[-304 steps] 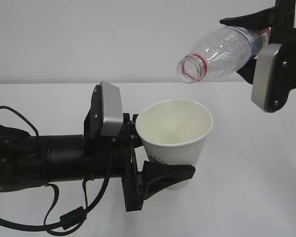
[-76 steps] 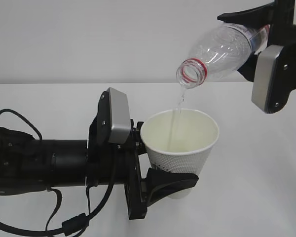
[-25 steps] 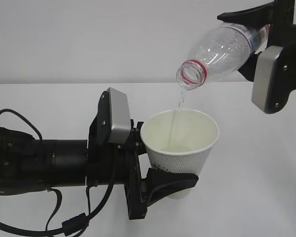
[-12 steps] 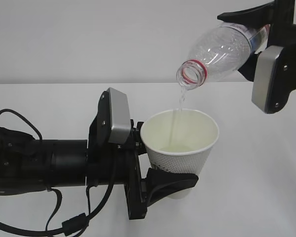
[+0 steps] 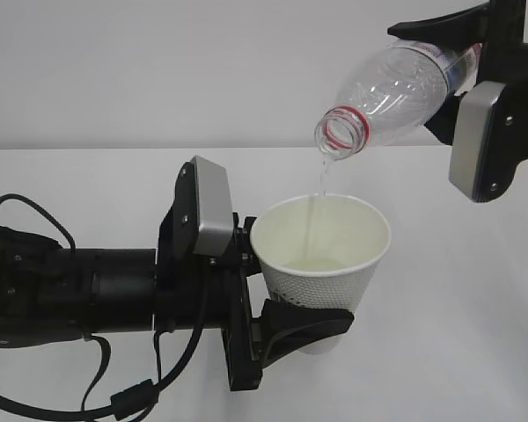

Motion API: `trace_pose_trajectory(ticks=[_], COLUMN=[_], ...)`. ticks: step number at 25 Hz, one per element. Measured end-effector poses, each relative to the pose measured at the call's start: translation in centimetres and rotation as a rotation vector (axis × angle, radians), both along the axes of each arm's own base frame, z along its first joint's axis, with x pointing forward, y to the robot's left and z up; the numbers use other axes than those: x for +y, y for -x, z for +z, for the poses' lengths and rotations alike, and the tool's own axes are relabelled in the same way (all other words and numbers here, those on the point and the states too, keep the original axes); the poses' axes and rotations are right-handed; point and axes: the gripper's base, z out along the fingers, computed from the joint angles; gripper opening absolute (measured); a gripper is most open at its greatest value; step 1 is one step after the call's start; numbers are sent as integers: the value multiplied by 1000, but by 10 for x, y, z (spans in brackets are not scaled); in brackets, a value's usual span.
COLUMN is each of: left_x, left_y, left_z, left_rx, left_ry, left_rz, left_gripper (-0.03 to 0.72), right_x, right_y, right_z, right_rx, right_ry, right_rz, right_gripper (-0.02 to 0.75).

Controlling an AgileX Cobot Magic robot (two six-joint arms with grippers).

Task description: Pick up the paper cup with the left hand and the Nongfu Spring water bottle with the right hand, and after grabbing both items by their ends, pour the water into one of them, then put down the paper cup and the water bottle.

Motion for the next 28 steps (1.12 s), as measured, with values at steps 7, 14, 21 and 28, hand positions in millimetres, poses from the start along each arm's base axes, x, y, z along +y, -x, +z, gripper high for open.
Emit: trace_pose_trajectory(ticks=[7, 14, 21, 28], left_x=[0, 0, 0, 0], left_y=[0, 0, 0, 0], left_z=[0, 0, 0, 0], left_rx=[0, 0, 0, 0], left_ry=[0, 0, 0, 0], left_rz=[0, 0, 0, 0], left_gripper=[533, 533, 533, 533], right_x=[0, 0, 0, 0], right_y=[0, 0, 0, 0], right_z=[0, 0, 0, 0], right_rx=[0, -1, -2, -4], right_ry=[0, -1, 1, 4], right_rz=[0, 1, 1, 2], right_gripper=[481, 481, 481, 481])
